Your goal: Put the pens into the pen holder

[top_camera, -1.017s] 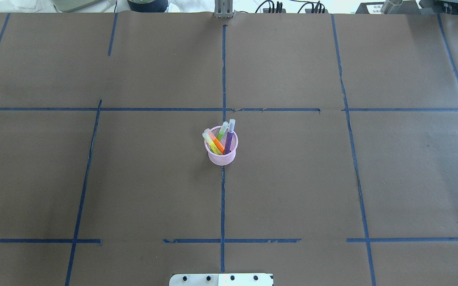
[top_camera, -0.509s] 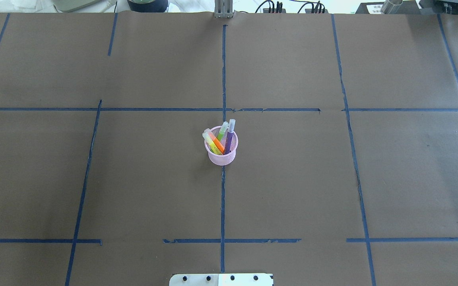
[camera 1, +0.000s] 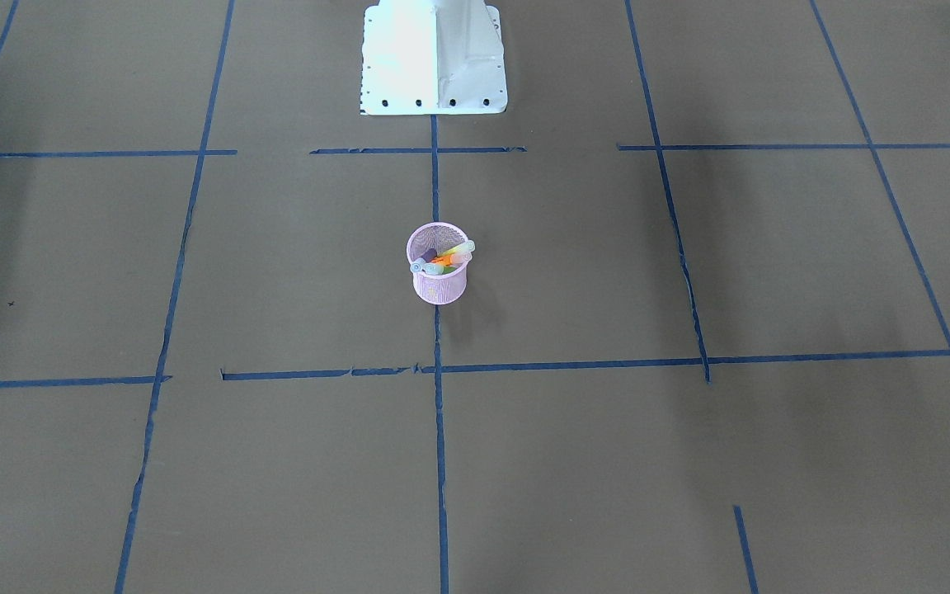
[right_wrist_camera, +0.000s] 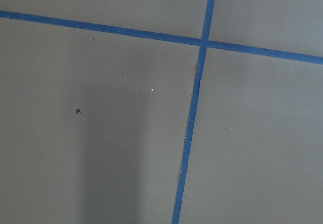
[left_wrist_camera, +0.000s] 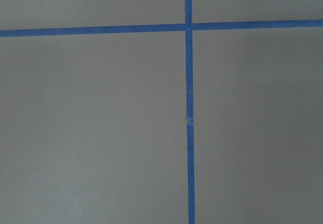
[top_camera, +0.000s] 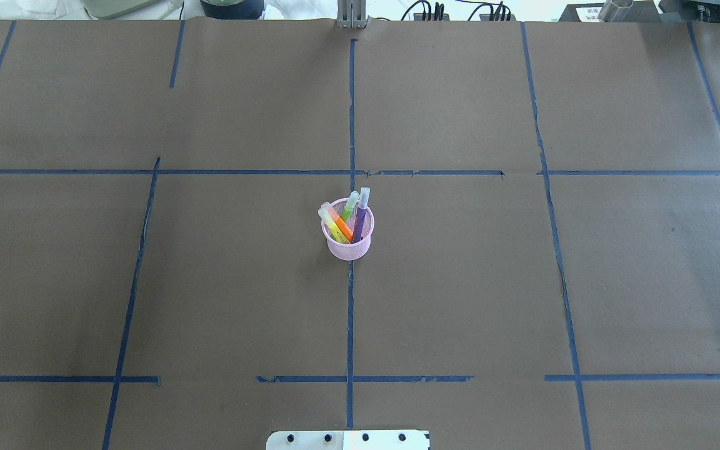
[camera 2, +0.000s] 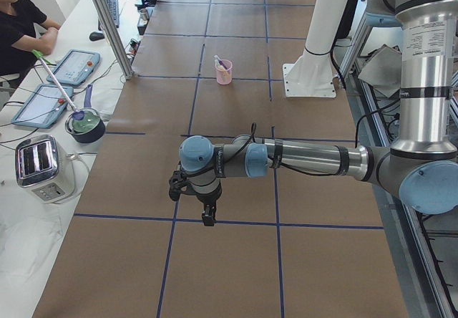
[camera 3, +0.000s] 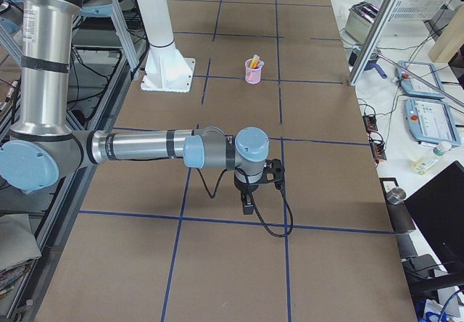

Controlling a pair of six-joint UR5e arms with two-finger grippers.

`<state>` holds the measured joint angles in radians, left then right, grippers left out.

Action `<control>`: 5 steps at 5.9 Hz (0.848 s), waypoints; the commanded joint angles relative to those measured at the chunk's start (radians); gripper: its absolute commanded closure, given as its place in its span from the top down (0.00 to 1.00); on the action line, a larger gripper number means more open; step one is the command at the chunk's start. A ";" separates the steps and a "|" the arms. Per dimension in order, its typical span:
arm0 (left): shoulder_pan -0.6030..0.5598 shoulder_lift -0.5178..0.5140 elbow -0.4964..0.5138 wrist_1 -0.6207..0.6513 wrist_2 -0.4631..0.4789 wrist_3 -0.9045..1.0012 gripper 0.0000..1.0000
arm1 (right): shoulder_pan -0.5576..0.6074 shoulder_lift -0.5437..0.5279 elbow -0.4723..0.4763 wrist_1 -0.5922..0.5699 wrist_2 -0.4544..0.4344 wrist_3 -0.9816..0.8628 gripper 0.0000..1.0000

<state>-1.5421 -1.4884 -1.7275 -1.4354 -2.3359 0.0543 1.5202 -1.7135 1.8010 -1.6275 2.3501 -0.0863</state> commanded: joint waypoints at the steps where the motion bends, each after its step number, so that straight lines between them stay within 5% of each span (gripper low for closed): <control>1: 0.000 -0.004 0.000 -0.003 0.001 -0.001 1.00 | 0.000 0.000 0.001 0.000 0.003 0.000 1.00; 5: 0.008 -0.004 0.003 -0.003 0.001 -0.001 1.00 | 0.000 0.000 -0.002 0.000 0.003 -0.001 1.00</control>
<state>-1.5384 -1.4925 -1.7255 -1.4389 -2.3347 0.0537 1.5202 -1.7128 1.7977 -1.6276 2.3531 -0.0874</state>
